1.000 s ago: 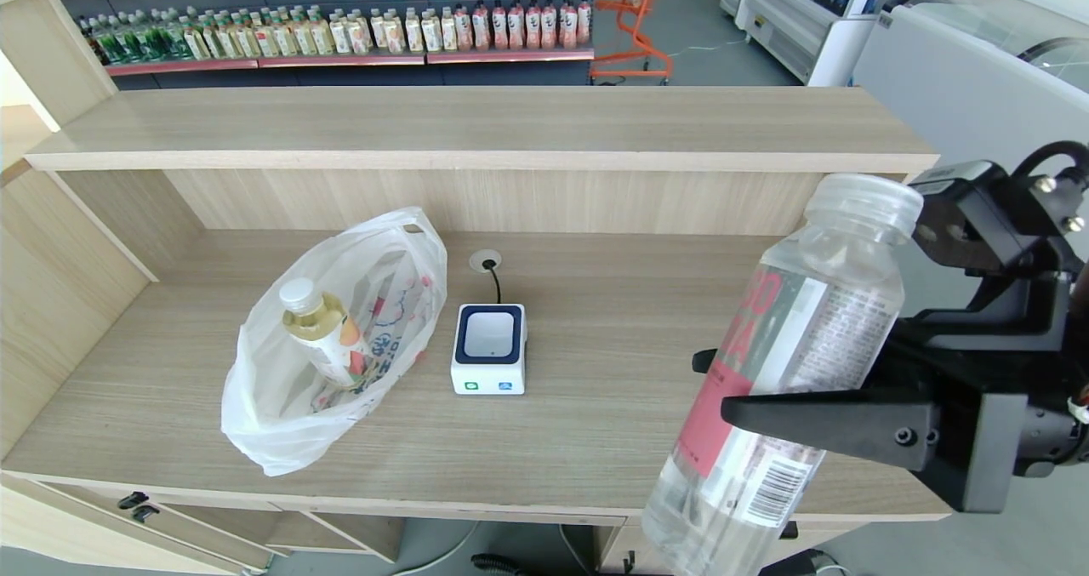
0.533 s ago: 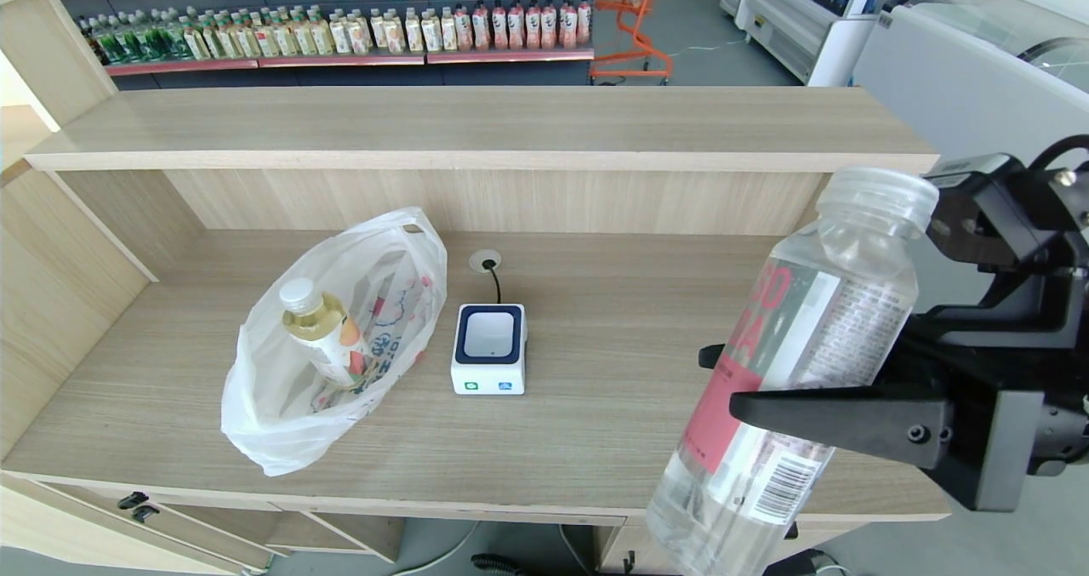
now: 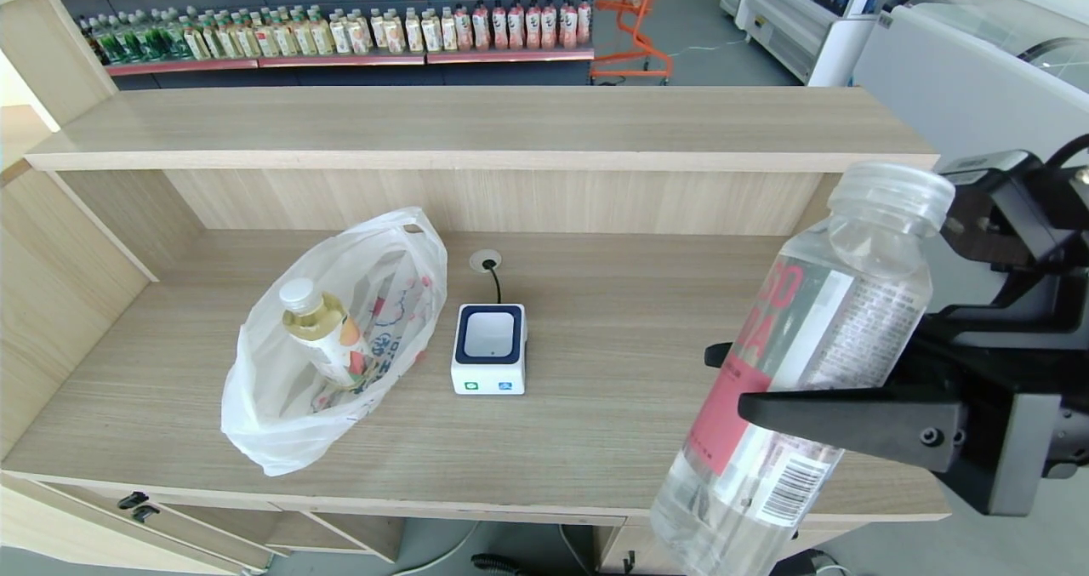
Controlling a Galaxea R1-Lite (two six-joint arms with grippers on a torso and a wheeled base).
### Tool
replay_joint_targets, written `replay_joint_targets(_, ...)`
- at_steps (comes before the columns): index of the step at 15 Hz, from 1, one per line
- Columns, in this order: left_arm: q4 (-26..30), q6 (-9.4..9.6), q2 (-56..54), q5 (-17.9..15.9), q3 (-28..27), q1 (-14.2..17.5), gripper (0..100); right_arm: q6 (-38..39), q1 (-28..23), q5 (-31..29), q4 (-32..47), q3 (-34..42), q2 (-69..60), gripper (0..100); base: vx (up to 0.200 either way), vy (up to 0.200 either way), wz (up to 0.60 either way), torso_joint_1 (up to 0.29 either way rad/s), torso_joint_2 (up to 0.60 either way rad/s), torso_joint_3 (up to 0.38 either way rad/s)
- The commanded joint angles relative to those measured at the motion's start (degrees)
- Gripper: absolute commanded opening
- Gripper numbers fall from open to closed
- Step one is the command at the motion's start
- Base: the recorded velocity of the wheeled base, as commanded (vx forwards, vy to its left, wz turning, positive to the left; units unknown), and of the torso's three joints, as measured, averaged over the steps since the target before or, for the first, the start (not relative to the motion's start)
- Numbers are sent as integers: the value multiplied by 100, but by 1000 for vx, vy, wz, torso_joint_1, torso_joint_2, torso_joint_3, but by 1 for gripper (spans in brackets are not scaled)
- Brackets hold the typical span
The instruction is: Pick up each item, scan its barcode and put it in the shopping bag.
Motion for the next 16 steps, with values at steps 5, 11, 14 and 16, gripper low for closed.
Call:
replay_joint_targets(5, 1, -1, -2, 3, 0, 10, 100, -326, -172, -16, -1, 89, -125, 0, 0, 0, 0, 0, 0, 0)
replay_joint_targets(11, 1, -1, -2, 3, 0, 1, 100, -4817, -1746, -1053, 632, 256, 24, 0, 0, 0, 0, 0, 0, 0)
replay_joint_targets(14, 1, -1, -2, 3, 0, 1, 100, -6267, -2159, -1097, 518, 221, 130, 0, 0, 0, 0, 0, 0, 0)
replay_joint_targets(16, 1, -1, -2, 3, 0, 1, 100, -6839, -2343, -1237, -18, 212, 288, 0, 0, 0, 0, 0, 0, 0)
